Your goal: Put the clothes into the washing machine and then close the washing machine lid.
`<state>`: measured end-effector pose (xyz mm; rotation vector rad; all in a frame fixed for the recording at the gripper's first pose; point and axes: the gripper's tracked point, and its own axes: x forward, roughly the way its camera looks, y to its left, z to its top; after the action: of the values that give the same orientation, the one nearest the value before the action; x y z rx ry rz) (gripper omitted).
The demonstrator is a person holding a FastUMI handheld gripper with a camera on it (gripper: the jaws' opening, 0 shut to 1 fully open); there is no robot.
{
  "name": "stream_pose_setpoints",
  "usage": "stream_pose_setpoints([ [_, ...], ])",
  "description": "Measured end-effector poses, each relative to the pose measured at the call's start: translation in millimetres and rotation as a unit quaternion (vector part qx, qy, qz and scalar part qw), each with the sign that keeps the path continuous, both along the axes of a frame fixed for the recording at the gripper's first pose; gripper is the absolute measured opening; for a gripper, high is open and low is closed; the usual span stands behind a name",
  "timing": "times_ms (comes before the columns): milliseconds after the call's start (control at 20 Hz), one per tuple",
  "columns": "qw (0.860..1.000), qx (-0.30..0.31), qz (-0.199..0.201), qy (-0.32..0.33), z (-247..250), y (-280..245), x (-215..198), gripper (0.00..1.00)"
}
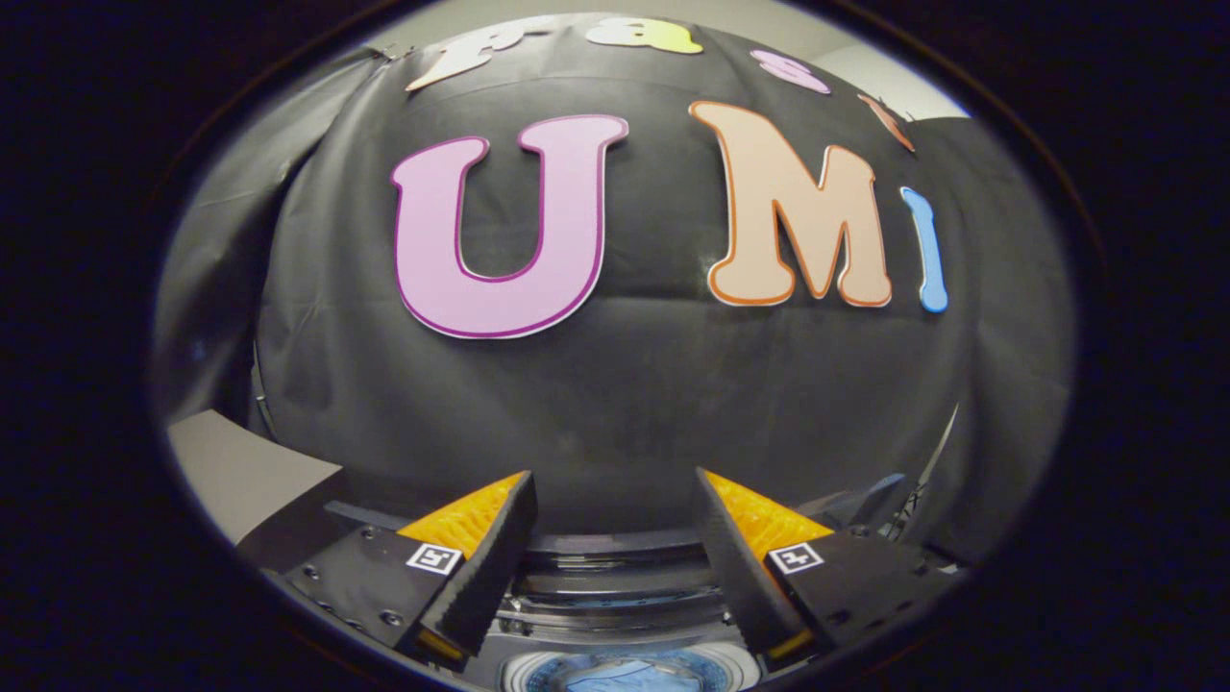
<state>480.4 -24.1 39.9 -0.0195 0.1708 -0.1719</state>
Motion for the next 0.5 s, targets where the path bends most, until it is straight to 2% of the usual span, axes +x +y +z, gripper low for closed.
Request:
stream_pose_setpoints([
  [500, 1.000, -0.005, 0.003, -0.024, -1.1, 3.5, -42.7, 1.00],
])
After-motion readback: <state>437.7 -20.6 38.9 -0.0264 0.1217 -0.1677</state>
